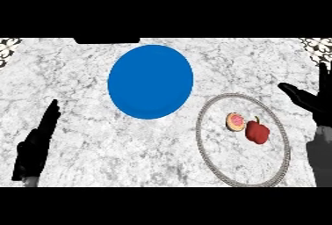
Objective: Pick the cupcake from the placemat and place it in the plate
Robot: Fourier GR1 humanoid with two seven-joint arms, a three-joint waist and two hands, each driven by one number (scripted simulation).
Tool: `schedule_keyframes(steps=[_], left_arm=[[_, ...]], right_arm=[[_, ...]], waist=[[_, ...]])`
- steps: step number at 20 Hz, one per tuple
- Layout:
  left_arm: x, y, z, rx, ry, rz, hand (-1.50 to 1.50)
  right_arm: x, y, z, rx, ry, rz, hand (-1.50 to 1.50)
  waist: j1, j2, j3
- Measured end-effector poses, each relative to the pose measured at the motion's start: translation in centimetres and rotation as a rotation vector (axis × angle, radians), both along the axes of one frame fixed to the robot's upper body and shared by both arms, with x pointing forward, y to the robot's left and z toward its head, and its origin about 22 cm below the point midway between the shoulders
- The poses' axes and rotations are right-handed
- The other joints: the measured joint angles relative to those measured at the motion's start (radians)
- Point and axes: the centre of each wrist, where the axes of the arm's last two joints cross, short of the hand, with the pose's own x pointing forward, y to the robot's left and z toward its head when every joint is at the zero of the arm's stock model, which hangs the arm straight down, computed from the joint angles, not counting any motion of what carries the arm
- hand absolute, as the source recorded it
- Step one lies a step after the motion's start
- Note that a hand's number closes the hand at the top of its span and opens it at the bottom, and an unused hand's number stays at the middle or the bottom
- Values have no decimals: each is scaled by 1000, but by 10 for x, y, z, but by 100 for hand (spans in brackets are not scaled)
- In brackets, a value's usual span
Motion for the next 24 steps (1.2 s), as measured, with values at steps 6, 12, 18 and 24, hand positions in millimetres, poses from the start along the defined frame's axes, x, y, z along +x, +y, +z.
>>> schedule_keyframes(steps=[6,12,18,24], left_arm=[[-6,16,-2,84,-21,-17,0],[-12,25,-4,109,-34,-33,0],[-14,24,-4,110,-42,-49,0],[-10,22,-4,108,-51,-57,0]], right_arm=[[-29,59,-17,25,-112,-328,-150],[-87,111,-15,-28,-77,-319,-150],[-126,100,-28,-187,178,-205,-150],[-134,77,-10,-285,421,-125,-150]], waist=[[-1,-5,1],[8,-2,1],[17,4,-2],[28,10,-2]])
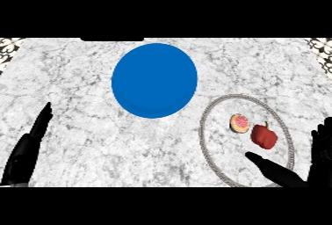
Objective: Pick the cupcake from the placemat and place it in the plate
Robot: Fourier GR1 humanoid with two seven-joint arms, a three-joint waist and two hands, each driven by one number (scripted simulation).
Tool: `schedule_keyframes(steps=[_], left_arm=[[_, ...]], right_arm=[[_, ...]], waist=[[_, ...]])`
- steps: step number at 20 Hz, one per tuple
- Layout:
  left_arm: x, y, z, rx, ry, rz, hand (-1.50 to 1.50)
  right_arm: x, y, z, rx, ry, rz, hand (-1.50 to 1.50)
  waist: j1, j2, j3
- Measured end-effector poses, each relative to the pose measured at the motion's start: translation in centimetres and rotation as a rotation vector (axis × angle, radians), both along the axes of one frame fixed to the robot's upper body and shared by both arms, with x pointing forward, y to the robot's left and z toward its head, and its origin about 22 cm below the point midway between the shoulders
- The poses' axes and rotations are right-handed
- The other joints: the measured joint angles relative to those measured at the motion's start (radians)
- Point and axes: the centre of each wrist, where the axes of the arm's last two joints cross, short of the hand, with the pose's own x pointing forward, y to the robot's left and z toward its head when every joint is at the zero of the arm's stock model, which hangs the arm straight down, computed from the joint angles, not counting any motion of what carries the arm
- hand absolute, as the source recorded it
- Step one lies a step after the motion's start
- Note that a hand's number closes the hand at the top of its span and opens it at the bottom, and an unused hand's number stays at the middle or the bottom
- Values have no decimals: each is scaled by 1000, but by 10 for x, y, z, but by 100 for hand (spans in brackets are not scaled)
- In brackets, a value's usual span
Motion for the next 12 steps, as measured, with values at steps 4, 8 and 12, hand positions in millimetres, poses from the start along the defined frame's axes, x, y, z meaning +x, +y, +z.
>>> schedule_keyframes(steps=[4,8,12], left_arm=[[2,0,2,2,-3,-8,0],[1,-1,-1,2,-2,-10,0],[2,4,0,-1,2,-6,0]], right_arm=[[12,-7,21,-21,152,38,-150],[31,-9,41,-39,275,88,-150],[46,-8,45,-55,385,136,-150]], waist=[[7,1,1],[10,0,3],[9,0,4]])
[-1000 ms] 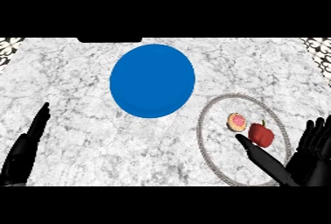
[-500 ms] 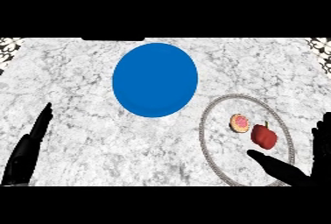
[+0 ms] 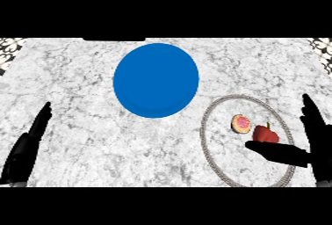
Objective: Pick the cupcake from the placemat and place it in the plate
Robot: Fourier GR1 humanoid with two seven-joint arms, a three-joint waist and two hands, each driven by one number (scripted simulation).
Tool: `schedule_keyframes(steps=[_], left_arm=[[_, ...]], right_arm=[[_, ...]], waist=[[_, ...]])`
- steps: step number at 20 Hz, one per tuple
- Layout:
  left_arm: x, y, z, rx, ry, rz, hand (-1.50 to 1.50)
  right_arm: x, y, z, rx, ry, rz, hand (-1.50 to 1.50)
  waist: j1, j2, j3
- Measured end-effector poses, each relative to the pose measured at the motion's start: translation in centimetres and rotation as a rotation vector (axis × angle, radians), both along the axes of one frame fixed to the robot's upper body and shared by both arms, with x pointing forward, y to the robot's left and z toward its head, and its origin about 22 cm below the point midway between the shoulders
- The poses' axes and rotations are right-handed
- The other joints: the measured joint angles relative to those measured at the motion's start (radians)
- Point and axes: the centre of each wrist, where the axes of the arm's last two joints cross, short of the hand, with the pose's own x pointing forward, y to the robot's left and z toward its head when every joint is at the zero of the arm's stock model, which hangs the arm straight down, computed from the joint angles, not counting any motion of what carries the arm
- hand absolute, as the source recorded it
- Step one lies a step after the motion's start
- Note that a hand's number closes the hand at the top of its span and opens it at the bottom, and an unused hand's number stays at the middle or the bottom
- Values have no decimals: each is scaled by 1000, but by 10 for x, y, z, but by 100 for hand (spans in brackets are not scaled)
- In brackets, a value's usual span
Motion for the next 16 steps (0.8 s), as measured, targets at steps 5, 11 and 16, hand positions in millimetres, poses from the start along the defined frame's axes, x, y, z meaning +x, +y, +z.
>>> schedule_keyframes(steps=[5,11,16], left_arm=[[1,0,-1,4,-3,-2,0],[2,3,-4,-3,-2,1,0],[0,0,-6,0,0,3,0]], right_arm=[[15,-2,-6,-34,126,80,-150],[31,-7,-19,-37,202,139,-150],[39,-3,-35,-24,235,191,-150]], waist=[[-2,0,1],[-6,-1,2],[-7,-1,2]])
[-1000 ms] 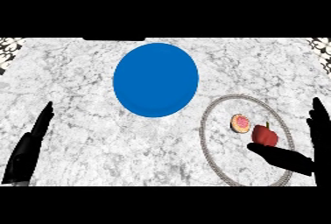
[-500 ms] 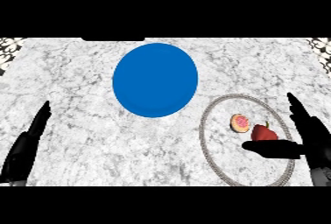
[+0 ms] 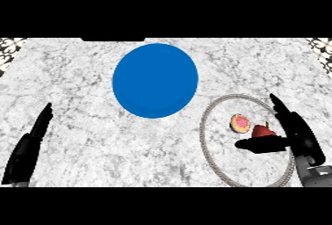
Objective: Pick the cupcake from the placemat and place it in the plate
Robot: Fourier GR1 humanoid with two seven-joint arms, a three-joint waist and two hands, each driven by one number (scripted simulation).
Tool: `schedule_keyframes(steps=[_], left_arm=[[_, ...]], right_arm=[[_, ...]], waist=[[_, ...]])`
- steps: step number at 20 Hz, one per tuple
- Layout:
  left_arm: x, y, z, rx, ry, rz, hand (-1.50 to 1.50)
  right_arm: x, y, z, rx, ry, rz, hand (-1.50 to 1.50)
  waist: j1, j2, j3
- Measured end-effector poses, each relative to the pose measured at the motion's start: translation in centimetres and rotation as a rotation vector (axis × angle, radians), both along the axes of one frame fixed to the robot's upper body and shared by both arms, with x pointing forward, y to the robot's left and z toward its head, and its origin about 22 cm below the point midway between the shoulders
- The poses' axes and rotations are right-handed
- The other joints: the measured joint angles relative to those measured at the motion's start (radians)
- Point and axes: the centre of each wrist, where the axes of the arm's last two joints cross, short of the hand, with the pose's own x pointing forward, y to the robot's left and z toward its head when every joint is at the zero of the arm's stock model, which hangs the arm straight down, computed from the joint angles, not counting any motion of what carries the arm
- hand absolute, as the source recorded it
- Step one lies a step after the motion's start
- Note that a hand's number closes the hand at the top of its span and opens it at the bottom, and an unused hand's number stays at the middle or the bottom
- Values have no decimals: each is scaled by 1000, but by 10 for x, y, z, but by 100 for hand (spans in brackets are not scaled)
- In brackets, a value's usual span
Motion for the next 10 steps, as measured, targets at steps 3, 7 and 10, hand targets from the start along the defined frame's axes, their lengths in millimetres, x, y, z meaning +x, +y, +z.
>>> schedule_keyframes(steps=[3,7,10], left_arm=[[-5,1,-3,1,-4,-4,0],[-2,3,-2,1,0,2,0],[-3,0,5,6,-1,-1,0]], right_arm=[[6,3,-15,8,22,31,-150],[12,5,-23,8,50,55,-150],[18,6,-27,13,61,50,-150]], waist=[[1,0,0],[-1,0,0],[0,-1,0]])
